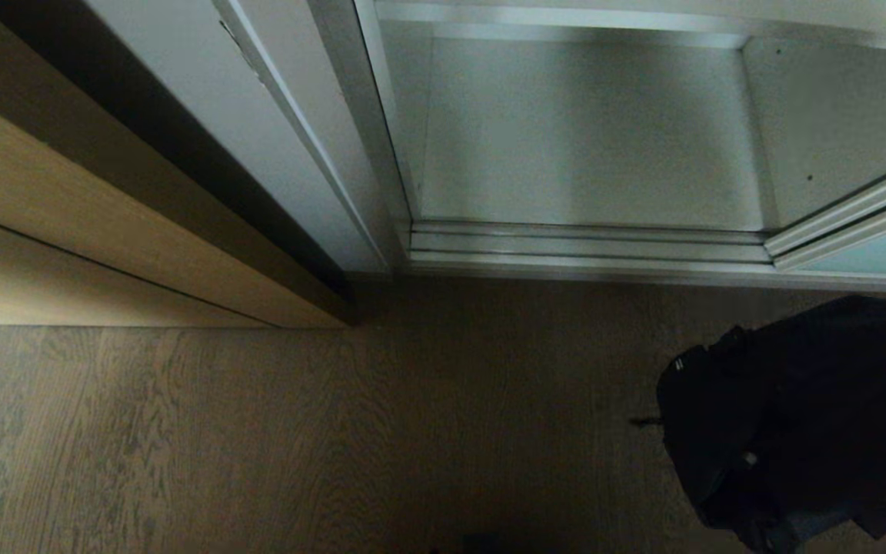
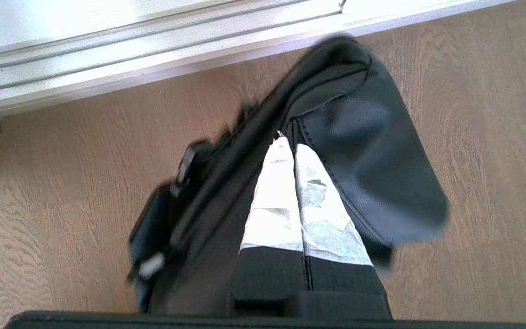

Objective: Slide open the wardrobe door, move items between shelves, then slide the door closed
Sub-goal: Place the bag on the higher shelf

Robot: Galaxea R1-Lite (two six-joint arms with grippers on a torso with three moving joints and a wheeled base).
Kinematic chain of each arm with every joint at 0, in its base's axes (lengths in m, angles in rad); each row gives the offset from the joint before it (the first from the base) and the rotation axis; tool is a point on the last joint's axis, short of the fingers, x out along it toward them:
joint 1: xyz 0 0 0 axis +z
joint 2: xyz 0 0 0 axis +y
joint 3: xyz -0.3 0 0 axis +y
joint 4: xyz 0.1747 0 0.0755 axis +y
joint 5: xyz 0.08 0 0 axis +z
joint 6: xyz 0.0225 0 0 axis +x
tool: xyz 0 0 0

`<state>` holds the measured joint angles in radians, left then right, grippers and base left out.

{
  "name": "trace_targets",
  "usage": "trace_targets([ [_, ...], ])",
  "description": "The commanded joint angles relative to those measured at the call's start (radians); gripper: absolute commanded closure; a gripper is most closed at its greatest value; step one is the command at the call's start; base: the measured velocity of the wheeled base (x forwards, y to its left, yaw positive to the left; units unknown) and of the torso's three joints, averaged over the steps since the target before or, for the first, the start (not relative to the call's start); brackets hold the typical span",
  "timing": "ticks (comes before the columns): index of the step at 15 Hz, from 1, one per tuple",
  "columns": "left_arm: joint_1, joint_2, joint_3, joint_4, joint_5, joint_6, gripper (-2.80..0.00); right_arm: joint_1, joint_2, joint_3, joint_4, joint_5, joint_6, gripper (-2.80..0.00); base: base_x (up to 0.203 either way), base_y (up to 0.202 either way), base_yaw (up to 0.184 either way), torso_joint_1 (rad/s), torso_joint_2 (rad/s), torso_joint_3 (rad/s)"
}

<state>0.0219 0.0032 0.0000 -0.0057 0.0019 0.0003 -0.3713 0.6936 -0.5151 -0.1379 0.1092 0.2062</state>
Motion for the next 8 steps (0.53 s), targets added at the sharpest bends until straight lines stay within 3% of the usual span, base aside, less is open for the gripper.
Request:
trace_targets([
  [1,0.000,0.001,0.000,0.000,0.001,0.000,0.00,0.000,0.003,0.001,0.000,0.001,-0.001,0.00,0.000,0.000,0.000,0.000,0.00,0.000],
  [5,0.000,0.001,0.000,0.000,0.000,0.000,0.00,0.000,0.009,0.003,0.000,0.003,-0.001,0.00,0.000,0.000,0.000,0.001,0.00,0.014],
  [8,0.001,0.001,0.000,0.000,0.000,0.000,0.00,0.000,0.006,0.005,0.000,0.001,-0.001,0.00,0.000,0.000,0.000,0.001,0.00,0.149],
])
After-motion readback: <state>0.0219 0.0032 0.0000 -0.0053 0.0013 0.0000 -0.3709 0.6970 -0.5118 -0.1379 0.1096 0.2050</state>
